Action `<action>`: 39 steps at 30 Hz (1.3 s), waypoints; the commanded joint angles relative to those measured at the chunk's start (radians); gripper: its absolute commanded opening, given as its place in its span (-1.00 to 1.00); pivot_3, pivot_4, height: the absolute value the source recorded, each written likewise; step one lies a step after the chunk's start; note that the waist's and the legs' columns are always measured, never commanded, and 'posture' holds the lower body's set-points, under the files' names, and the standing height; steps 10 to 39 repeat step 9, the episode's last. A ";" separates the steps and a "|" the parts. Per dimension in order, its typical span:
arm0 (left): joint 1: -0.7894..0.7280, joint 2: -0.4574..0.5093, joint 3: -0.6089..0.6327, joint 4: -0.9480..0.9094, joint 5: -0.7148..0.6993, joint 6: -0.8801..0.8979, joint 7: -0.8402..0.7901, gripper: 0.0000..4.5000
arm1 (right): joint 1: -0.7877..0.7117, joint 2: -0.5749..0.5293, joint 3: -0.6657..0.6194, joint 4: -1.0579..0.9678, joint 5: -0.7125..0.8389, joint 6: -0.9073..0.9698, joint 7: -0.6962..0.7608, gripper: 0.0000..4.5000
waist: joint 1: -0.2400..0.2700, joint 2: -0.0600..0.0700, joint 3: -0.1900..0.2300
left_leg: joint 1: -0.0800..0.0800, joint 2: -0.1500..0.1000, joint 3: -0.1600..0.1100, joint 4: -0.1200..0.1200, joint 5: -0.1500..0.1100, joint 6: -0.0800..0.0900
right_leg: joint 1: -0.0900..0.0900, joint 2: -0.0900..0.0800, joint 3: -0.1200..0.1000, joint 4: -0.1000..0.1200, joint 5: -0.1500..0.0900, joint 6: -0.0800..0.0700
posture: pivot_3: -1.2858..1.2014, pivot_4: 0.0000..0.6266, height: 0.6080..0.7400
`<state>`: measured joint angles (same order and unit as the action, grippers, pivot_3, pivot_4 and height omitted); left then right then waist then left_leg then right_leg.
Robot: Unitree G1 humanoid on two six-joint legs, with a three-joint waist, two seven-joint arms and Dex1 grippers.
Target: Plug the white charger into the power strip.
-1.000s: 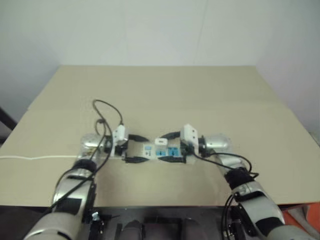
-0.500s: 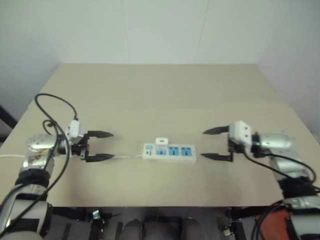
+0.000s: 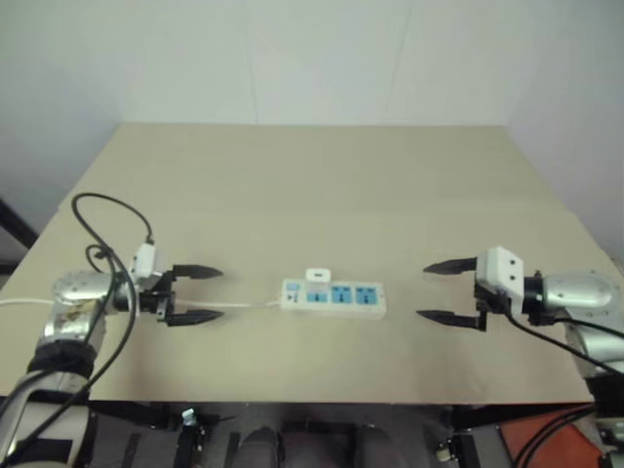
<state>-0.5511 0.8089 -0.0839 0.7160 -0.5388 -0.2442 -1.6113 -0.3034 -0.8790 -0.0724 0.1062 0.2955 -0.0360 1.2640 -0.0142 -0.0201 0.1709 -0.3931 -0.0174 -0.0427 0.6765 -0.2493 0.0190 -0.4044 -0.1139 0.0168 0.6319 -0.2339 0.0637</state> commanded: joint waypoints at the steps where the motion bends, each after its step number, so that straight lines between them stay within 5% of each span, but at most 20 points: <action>1: 0.001 -0.003 0.015 -0.021 -0.008 -0.011 -0.003 0.97 | 0.010 -0.034 -0.057 -0.032 0.012 -0.005 -0.012 1.00 | 0.000 0.000 0.000 | 0.000 0.000 0.000 0.000 0.000 0.000 | 0.000 0.000 0.000 0.000 0.000 0.000 | 0.03 -0.52 1.00; 39: -0.022 -0.056 0.021 -0.027 0.000 0.003 -0.003 0.97 | 0.009 -0.087 -0.097 -0.019 0.064 0.043 0.039 1.00 | 0.000 0.000 0.000 | 0.000 0.000 0.006 0.000 0.000 0.000 | 0.000 0.000 0.000 0.000 0.000 0.000 | 0.03 -0.52 1.00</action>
